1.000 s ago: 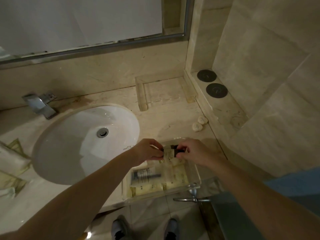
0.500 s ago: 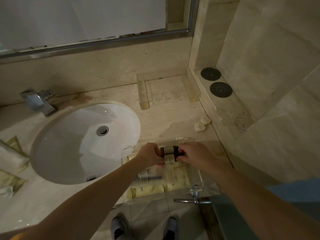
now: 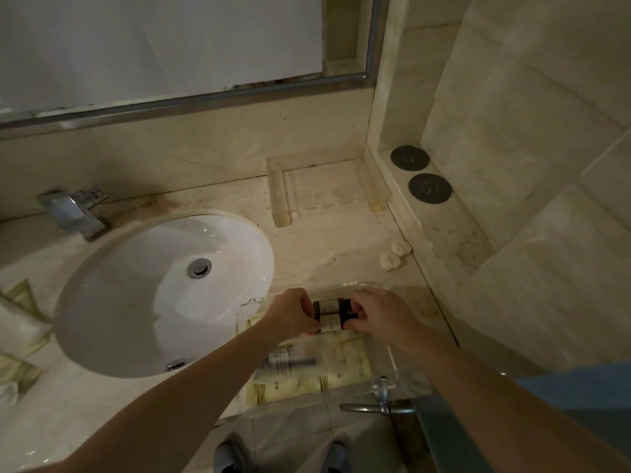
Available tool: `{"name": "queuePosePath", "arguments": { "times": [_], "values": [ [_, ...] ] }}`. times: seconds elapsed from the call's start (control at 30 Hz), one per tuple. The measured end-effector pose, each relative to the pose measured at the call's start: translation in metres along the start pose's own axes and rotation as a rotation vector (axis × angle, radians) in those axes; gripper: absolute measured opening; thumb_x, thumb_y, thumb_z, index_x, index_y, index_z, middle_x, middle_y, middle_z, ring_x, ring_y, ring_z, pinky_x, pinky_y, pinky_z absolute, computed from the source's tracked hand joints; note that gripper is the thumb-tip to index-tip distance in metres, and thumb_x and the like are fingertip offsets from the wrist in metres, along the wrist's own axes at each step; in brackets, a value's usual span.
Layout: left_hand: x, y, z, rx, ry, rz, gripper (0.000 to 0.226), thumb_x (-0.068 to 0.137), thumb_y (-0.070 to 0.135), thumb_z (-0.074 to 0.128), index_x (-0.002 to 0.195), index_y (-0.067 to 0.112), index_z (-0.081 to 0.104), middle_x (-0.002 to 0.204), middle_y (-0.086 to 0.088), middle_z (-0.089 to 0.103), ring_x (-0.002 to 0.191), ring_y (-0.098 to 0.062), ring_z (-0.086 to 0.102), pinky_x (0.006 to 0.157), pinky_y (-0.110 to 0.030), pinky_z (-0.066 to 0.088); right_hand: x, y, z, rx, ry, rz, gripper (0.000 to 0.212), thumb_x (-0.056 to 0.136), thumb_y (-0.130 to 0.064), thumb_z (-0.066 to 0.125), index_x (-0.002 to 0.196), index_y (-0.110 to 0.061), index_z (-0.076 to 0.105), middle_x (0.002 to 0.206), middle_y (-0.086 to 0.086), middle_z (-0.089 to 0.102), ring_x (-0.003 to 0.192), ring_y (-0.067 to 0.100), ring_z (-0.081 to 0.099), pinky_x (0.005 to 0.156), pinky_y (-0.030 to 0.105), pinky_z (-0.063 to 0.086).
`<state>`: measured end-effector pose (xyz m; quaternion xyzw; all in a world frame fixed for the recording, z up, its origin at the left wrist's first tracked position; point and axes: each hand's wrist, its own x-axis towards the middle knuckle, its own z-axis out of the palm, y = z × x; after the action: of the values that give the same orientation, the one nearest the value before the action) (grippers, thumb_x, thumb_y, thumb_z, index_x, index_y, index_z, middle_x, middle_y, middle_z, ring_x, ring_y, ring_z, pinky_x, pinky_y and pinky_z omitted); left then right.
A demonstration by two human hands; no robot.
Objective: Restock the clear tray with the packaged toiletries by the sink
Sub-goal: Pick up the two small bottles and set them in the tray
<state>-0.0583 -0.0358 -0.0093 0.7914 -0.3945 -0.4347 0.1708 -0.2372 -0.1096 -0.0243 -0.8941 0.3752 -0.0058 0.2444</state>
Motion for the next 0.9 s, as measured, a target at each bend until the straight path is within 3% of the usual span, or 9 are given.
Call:
{"name": "queuePosePath", "arguments": {
  "times": [0.07, 0.17, 0.23, 0.33, 0.47, 0.6, 0.73, 0.83, 0.9],
  "values": [
    [0.001, -0.001, -0.004, -0.035, -0.017, -0.011, 0.028, 0.064, -0.003, 0.078, 0.079, 0.008, 0.057, 0.084, -0.009, 0.066, 0.081, -0.029, 0.071, 0.074, -0.041, 0.061, -0.003, 0.003, -0.003, 0.062, 0.064, 0.054, 0.028, 0.081, -0.043, 0.068, 0.085, -0.018, 0.057, 0.085, -0.002, 0.062, 0.073, 0.015, 0.056, 0.064, 0.031, 0.047],
    [0.002, 0.000, -0.014, -0.043, -0.007, -0.017, 0.026, 0.071, 0.000, 0.077, 0.087, 0.006, 0.057, 0.087, -0.011, 0.066, 0.069, -0.022, 0.071, 0.052, -0.020, 0.055, -0.002, 0.013, -0.010, 0.087, 0.211, 0.161, 0.021, 0.088, -0.039, 0.061, 0.081, -0.020, 0.054, 0.076, -0.005, 0.059, 0.067, 0.013, 0.056, 0.063, 0.032, 0.053],
    [0.004, 0.003, -0.021, -0.045, 0.022, -0.010, 0.026, 0.073, 0.004, 0.078, 0.091, 0.004, 0.058, 0.087, -0.012, 0.068, 0.066, -0.021, 0.072, 0.049, -0.016, 0.051, 0.002, 0.020, -0.015, 0.088, 0.288, 0.233, 0.018, 0.089, -0.034, 0.059, 0.081, -0.019, 0.054, 0.077, -0.003, 0.060, 0.068, 0.014, 0.057, 0.063, 0.035, 0.054],
    [0.013, 0.012, -0.031, -0.031, 0.066, 0.010, 0.026, 0.075, 0.011, 0.077, 0.093, 0.004, 0.059, 0.079, -0.008, 0.069, 0.057, -0.018, 0.070, 0.053, -0.017, 0.050, 0.009, 0.030, -0.022, 0.061, 0.359, 0.332, 0.014, 0.088, -0.027, 0.059, 0.094, -0.015, 0.058, 0.098, 0.006, 0.060, 0.084, 0.024, 0.060, 0.069, 0.035, 0.050],
    [0.036, 0.033, -0.037, -0.016, 0.107, 0.067, 0.019, 0.079, 0.013, 0.074, 0.090, 0.006, 0.059, 0.071, -0.008, 0.067, 0.050, -0.014, 0.063, 0.052, -0.020, 0.052, 0.021, 0.041, -0.032, -0.130, 0.282, 0.452, 0.046, 0.087, -0.027, 0.060, 0.130, -0.018, 0.048, 0.128, 0.012, 0.049, 0.117, 0.029, 0.049, 0.087, 0.032, 0.043],
    [0.063, 0.064, -0.025, 0.030, 0.072, 0.148, 0.015, 0.082, 0.013, 0.070, 0.092, 0.007, 0.060, 0.073, -0.005, 0.065, 0.056, -0.012, 0.062, 0.048, -0.019, 0.052, 0.037, 0.050, -0.041, -0.138, 0.184, 0.503, 0.065, 0.085, -0.016, 0.059, 0.144, -0.024, 0.031, 0.146, 0.011, 0.030, 0.126, 0.032, 0.042, 0.101, 0.042, 0.045],
    [0.094, 0.096, 0.004, 0.115, -0.016, 0.227, 0.016, 0.083, 0.016, 0.069, 0.096, 0.009, 0.063, 0.090, -0.008, 0.066, 0.077, -0.021, 0.066, 0.072, -0.033, 0.060, 0.051, 0.060, -0.042, -0.102, 0.132, 0.472, 0.064, 0.091, -0.014, 0.049, 0.148, -0.026, 0.024, 0.152, 0.007, 0.026, 0.135, 0.031, 0.036, 0.108, 0.046, 0.039],
    [0.113, 0.115, 0.030, 0.262, -0.050, 0.322, 0.030, 0.083, 0.020, 0.068, 0.111, 0.009, 0.063, 0.115, -0.010, 0.063, 0.105, -0.026, 0.060, 0.092, -0.036, 0.052, 0.060, 0.069, -0.041, -0.091, 0.105, 0.455, 0.052, 0.095, -0.018, 0.045, 0.145, -0.024, 0.032, 0.149, 0.007, 0.034, 0.136, 0.028, 0.036, 0.110, 0.042, 0.035],
    [0.121, 0.123, 0.046, 0.366, -0.060, 0.373, 0.036, 0.084, 0.025, 0.065, 0.117, 0.008, 0.062, 0.119, -0.009, 0.061, 0.112, -0.026, 0.055, 0.096, -0.033, 0.046, 0.066, 0.072, -0.040, -0.086, 0.093, 0.474, 0.048, 0.094, -0.020, 0.047, 0.141, -0.024, 0.037, 0.144, 0.007, 0.038, 0.132, 0.028, 0.040, 0.108, 0.042, 0.036]
  ]
}}
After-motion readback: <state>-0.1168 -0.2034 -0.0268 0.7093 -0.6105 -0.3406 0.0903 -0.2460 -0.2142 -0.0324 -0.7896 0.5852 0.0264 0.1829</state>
